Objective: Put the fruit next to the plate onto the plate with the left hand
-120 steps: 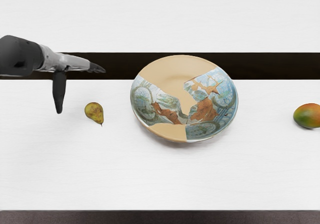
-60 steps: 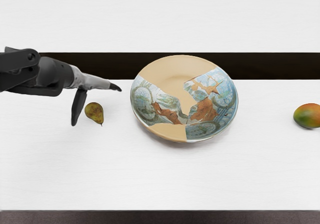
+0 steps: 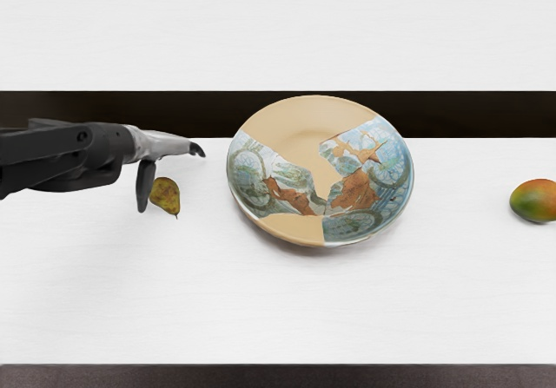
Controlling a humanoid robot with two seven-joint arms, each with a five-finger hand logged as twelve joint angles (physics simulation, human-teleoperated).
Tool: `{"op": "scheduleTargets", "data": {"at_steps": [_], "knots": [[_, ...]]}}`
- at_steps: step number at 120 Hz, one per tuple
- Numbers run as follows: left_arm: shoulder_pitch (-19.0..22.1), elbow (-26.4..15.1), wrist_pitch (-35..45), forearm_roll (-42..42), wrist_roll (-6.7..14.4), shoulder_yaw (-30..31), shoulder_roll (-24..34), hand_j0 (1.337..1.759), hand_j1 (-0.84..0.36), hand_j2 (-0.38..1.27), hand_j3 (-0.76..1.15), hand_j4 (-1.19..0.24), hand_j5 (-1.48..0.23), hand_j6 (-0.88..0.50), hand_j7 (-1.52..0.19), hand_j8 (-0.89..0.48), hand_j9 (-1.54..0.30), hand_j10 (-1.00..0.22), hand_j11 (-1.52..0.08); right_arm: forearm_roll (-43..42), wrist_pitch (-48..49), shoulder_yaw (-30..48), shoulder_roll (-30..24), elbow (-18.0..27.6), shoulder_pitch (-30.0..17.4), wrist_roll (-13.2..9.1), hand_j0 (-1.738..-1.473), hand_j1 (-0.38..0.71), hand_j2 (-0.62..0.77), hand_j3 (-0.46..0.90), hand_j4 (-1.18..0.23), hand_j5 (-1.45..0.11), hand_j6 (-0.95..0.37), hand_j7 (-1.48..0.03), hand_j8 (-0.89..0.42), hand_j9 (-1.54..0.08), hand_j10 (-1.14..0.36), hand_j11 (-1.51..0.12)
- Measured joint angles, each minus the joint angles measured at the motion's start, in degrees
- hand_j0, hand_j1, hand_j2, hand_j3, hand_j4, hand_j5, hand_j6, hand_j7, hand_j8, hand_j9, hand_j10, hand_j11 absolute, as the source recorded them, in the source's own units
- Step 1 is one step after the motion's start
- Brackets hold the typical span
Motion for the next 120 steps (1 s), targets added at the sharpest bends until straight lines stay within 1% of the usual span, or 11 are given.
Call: {"op": "scheduleTargets", "data": {"at_steps": [14, 41, 57, 67, 80, 84, 95, 109, 120], "knots": [[1.3, 0.0, 1.7, 0.2, 0.0, 0.3, -0.8, 1.658, 0.17, 0.03, 0.0, -0.16, -0.2, -0.16, -0.2, -0.16, -0.2, -0.15, -0.2, 0.0, 0.0, 0.0, 0.0, 0.0, 0.0, 0.0, -1.658, -0.35, 0.0, 0.0, 0.0, 0.0, 0.0, 0.0, 0.0, 0.0, 0.0, 0.0], [1.6, -0.2, 5.4, 0.3, 0.0, 0.5, -0.7, 1.658, 0.14, 0.04, 0.0, -0.18, -0.23, -0.18, -0.23, -0.18, -0.23, -0.18, -0.23, 0.0, 0.0, 0.0, 0.0, 0.0, 0.0, 0.0, -1.658, -0.35, 0.0, 0.0, 0.0, 0.0, 0.0, 0.0, 0.0, 0.0, 0.0, 0.0], [1.5, -2.1, 9.5, 0.5, -0.1, 1.8, 0.7, 1.658, 0.11, 0.05, 0.0, -0.2, -0.26, -0.21, -0.26, -0.21, -0.26, -0.2, -0.26, 0.0, 0.0, 0.0, 0.0, 0.0, 0.0, 0.0, -1.658, -0.35, 0.0, 0.0, 0.0, 0.0, 0.0, 0.0, 0.0, 0.0, 0.0, 0.0], [1.5, -3.0, 12.2, 0.7, 0.0, 3.3, 0.7, 1.657, 0.13, 0.02, 0.0, -0.21, -0.28, -0.21, -0.28, -0.21, -0.28, -0.21, -0.28, 0.0, 0.0, 0.0, 0.0, 0.0, 0.0, 0.0, -1.658, -0.35, 0.0, 0.0, 0.0, 0.0, 0.0, 0.0, 0.0, 0.0, 0.0, 0.0], [1.5, -3.9, 14.4, 0.8, 0.0, 4.8, 0.7, 1.656, 0.17, -0.09, 0.0, -0.22, -0.31, -0.22, -0.3, -0.22, -0.3, -0.22, -0.3, 0.0, 0.0, 0.0, 0.0, 0.0, 0.0, 0.0, -1.658, -0.35, 0.0, 0.0, 0.0, 0.0, 0.0, 0.0, 0.0, 0.0, 0.0, 0.0], [1.5, -4.0, 14.8, 0.8, 0.0, 5.1, 0.7, 1.656, 0.16, -0.09, 0.0, -0.22, -0.31, -0.23, -0.31, -0.23, -0.31, -0.23, -0.3, 0.0, 0.0, 0.0, 0.0, 0.0, 0.0, 0.0, -1.658, -0.35, 0.0, 0.0, 0.0, 0.0, 0.0, 0.0, 0.0, 0.0, 0.0, 0.0], [1.7, -4.2, 15.3, 0.7, 0.0, 6.1, 0.7, 1.656, 0.13, -0.18, 0.0, -0.24, -0.34, -0.24, -0.34, -0.24, -0.34, -0.25, -0.33, 0.0, 0.0, 0.0, 0.0, 0.0, 0.0, 0.0, -1.658, -0.35, 0.0, 0.0, 0.0, 0.0, 0.0, 0.0, 0.0, 0.0, 0.0, 0.0], [1.7, -4.2, 15.6, 0.6, -0.1, 6.7, 0.7, 1.656, 0.05, -0.11, 0.0, -0.28, -0.39, -0.27, -0.36, -0.29, -0.39, -0.29, -0.39, 0.0, 0.0, 0.0, 0.0, 0.0, 0.0, 0.0, -1.658, -0.35, 0.0, 0.0, 0.0, 0.0, 0.0, 0.0, 0.0, 0.0, 0.0, 0.0], [1.7, -4.3, 15.8, 0.6, -0.1, 6.9, 0.7, 1.656, -0.01, -0.05, 0.0, -0.33, -0.44, -0.24, -0.4, -0.3, -0.4, -0.33, -0.44, 0.0, 0.0, 0.0, 0.0, 0.0, 0.0, 0.0, -1.658, -0.35, 0.0, 0.0, 0.0, 0.0, 0.0, 0.0, 0.0, 0.0, 0.0, 0.0]]}}
